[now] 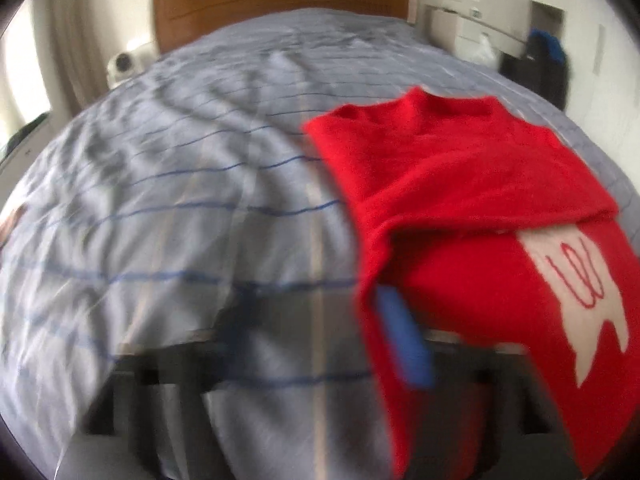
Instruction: Fold small clothes
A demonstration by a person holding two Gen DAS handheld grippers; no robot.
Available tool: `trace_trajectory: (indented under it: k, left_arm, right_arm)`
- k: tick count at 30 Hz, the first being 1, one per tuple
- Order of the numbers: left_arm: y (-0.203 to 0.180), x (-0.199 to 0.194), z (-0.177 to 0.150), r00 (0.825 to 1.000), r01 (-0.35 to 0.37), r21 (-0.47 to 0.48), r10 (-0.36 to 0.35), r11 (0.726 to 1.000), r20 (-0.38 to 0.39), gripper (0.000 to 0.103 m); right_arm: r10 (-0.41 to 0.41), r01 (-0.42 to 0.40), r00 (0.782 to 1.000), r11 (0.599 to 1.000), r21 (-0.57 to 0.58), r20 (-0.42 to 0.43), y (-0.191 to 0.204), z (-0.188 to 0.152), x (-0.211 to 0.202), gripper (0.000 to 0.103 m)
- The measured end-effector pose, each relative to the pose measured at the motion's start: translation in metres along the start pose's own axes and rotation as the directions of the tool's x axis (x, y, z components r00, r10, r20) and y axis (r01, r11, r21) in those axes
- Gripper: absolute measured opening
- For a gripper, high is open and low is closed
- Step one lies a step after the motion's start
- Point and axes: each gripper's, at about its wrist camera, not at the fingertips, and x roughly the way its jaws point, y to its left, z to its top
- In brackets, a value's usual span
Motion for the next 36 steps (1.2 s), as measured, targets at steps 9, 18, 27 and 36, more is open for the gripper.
trace_trajectory:
  k: [9, 18, 27, 36]
  left_arm:
    - [0.041, -0.070, -0.026, 0.998, 0.062, -0.221, -0.055, 0.973, 0.035, 0.092]
    - [0.025, -0.180, -0.008, 0.890, -0.272, -0.130, 0.300, 0.954, 0.344, 0.103]
    - [0.037, -0.198, 0.004, 0.978, 0.098, -0.056, -0.085, 0.994, 0.189, 0.103]
    - [0.004, -0.147, -0.086, 0.975, 0.197, -0.042, -0.201, 0.979, -0.092, 0.102]
  right_arm:
    - [-0.005, 0.005, 1.000, 1.000, -0.002, 0.002, 0.000, 0.000, 0.000, 0.103]
    - [-0.015, 0.028, 0.994, 0.993, -0.118, 0.111, 0.020, 0.013, -0.052, 0.103]
    - [0.129, -0.014, 0.973, 0.863, -0.505, 0.194, 0.044, 0.077, -0.171, 0.103]
    - [0.402, -0.450, 0.874, 0.882, -0.141, -0.274, 0.049, -0.012, -0.146, 0.103]
